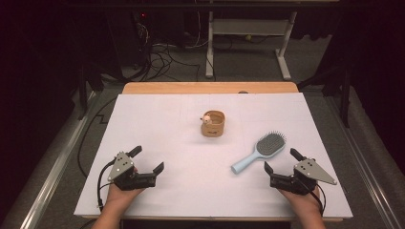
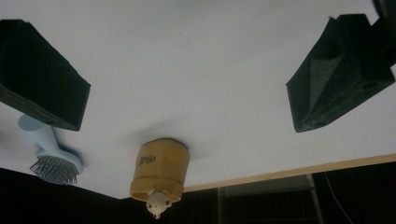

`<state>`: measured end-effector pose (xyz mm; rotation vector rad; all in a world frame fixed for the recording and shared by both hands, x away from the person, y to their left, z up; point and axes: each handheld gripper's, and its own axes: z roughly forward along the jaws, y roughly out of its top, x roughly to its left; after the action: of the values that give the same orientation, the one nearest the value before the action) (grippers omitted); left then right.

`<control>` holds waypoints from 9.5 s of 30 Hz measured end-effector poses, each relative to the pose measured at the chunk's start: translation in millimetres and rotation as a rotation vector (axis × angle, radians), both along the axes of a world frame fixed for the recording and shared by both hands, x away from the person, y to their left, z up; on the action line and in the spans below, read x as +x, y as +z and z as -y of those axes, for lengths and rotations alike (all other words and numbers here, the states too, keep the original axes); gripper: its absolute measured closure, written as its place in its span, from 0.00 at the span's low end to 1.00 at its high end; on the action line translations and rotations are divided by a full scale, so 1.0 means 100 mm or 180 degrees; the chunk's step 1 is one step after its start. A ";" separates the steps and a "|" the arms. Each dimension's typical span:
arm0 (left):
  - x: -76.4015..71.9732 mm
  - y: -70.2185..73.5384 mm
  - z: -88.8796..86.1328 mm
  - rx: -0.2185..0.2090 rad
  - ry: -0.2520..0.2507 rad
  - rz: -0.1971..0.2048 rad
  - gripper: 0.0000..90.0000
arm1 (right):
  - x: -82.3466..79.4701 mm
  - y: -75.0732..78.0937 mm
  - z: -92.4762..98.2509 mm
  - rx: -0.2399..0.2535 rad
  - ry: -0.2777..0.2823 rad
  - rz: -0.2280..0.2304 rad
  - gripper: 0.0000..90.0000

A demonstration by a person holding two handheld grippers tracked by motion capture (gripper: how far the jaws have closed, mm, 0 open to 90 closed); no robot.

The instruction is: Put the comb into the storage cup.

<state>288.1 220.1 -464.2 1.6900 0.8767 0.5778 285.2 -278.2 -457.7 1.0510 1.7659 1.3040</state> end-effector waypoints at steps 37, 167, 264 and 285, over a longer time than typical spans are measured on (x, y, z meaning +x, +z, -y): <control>0.02 -0.02 -0.01 -0.0024 0.0051 -0.0001 0.00 | -0.02 0.02 0.02 0.0027 0.0006 0.0006 0.18; -0.02 -0.03 -0.02 0.0003 0.0050 0.0193 0.00 | 0.43 0.01 -0.90 -0.0903 0.1007 -0.1200 1.00; -0.02 -0.04 -0.03 0.0022 0.0049 0.0169 0.00 | -0.14 0.09 0.38 -0.0904 0.0520 -0.1402 1.00; -0.01 -0.06 -0.02 0.0036 0.0046 0.0148 0.00 | -0.16 0.15 0.39 -0.0691 0.0438 -0.1167 1.00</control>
<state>287.1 222.2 -469.8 1.6750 0.8543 0.6306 269.6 -316.8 -442.8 1.1117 2.2316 1.0125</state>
